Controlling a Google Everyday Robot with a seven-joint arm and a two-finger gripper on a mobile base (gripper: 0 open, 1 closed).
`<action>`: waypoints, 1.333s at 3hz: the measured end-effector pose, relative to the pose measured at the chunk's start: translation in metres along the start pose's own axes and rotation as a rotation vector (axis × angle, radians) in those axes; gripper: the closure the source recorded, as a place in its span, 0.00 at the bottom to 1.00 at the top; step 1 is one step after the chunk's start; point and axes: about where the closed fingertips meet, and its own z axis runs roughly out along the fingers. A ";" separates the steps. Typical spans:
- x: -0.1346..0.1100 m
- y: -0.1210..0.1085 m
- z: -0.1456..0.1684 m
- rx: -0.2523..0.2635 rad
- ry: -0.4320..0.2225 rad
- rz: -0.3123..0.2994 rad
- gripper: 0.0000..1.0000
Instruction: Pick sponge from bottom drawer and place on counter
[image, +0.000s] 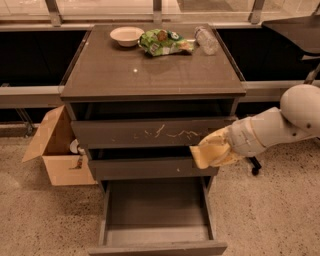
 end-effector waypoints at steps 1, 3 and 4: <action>-0.003 -0.004 -0.007 0.002 0.013 -0.018 1.00; 0.000 -0.059 -0.037 0.039 0.038 -0.102 1.00; 0.010 -0.116 -0.070 0.082 0.081 -0.163 1.00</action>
Offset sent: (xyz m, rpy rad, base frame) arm 0.0158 0.0029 0.0398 0.0201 -0.0722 0.0189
